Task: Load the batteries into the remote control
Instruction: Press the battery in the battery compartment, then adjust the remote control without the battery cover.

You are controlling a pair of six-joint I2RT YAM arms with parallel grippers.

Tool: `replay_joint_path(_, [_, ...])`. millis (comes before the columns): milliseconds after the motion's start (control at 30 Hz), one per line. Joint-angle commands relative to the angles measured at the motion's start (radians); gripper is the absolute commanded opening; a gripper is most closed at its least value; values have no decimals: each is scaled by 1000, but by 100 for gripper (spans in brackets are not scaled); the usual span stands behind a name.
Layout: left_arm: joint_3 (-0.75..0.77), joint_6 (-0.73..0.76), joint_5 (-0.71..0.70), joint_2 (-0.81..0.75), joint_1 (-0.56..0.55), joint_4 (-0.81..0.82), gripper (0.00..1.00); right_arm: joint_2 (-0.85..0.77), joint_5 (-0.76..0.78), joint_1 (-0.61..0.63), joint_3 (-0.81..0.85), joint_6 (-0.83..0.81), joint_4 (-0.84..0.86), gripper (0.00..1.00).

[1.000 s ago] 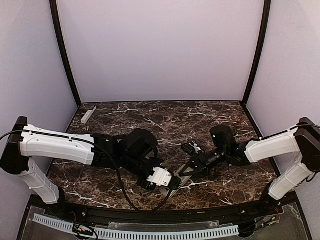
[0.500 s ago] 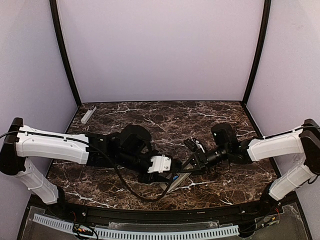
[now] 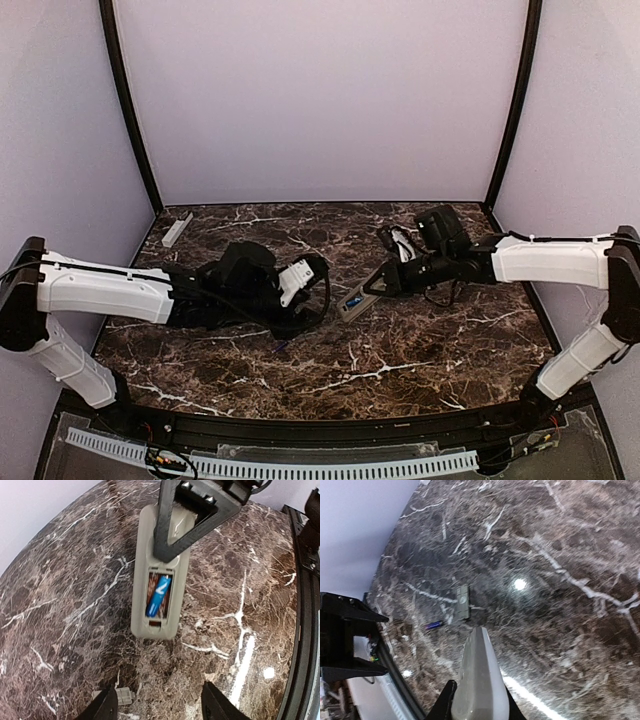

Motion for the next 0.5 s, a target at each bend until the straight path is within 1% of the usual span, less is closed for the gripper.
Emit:
replay_joint_path(0, [-32, -137, -72, 13, 27, 30, 59, 26, 309, 30, 81, -221, -116, 0])
replay_joint_path(133, [-62, -181, -63, 16, 36, 58, 63, 64, 453, 77, 120, -350, -129, 0])
replay_joint_path(167, [-78, -194, -71, 9, 38, 77, 69, 73, 501, 94, 125, -387, -130, 0])
replay_joint_path(233, [-103, -203, -97, -2, 40, 97, 77, 86, 593, 126, 127, -443, -124, 0])
replay_joint_path(267, [-109, -204, -103, -6, 41, 102, 78, 94, 620, 143, 125, -463, -120, 0])
replay_joint_path(333, [-122, -205, -119, -14, 44, 107, 88, 103, 691, 168, 124, -495, -109, 0])
replay_joint_path(367, [-129, -207, -121, -19, 45, 111, 96, 104, 709, 181, 122, -507, -100, 0])
replay_joint_path(467, [-130, -206, -124, -17, 52, 101, 98, 109, 751, 205, 123, -524, -87, 0])
